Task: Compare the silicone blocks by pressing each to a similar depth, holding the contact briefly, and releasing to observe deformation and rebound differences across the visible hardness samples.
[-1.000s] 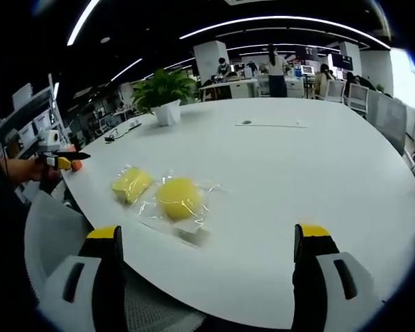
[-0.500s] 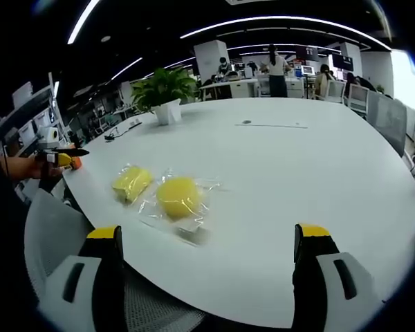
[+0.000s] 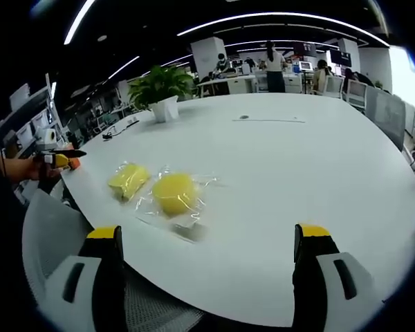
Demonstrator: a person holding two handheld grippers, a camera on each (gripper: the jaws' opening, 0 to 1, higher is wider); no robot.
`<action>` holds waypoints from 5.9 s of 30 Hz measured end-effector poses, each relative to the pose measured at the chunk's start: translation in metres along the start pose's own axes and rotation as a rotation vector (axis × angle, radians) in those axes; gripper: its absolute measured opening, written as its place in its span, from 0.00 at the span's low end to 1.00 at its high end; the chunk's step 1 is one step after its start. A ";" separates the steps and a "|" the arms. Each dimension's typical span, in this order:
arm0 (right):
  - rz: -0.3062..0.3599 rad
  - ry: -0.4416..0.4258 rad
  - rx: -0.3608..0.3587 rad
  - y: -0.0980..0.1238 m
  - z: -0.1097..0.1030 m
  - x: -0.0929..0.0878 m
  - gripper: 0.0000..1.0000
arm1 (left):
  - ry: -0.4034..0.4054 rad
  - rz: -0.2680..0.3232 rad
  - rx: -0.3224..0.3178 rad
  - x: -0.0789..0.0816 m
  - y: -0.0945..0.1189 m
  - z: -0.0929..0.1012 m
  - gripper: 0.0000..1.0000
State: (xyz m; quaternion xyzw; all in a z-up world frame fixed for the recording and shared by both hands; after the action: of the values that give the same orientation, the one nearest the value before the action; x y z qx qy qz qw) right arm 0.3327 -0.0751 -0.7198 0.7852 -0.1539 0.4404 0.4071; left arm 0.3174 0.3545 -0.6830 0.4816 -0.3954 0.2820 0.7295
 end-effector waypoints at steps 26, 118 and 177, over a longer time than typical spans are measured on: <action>-0.011 0.020 0.014 -0.008 0.001 0.001 0.96 | 0.150 -0.097 -0.053 0.011 -0.038 0.004 0.96; -0.031 0.059 0.063 -0.013 -0.012 -0.001 0.96 | 0.832 -0.257 -0.276 -0.036 -0.150 0.020 0.07; 0.063 0.063 0.052 -0.003 -0.020 0.026 0.96 | 0.190 0.070 -0.408 0.109 -0.105 0.079 0.00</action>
State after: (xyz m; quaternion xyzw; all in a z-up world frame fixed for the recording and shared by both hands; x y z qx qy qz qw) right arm 0.3379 -0.0546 -0.6949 0.7761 -0.1544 0.4813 0.3770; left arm 0.4345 0.2451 -0.6231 0.2815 -0.3901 0.2656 0.8355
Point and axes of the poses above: the point that each gripper's makers call its tool centre point, and the gripper's own axes: y roughly backward along the fingers, z roughly to its right, x roughly out of its top, the point moved 1 cm from there along y, roughly backward along the fingers, and after that the axes turned 7 degrees about x, right-handed, at the moved point
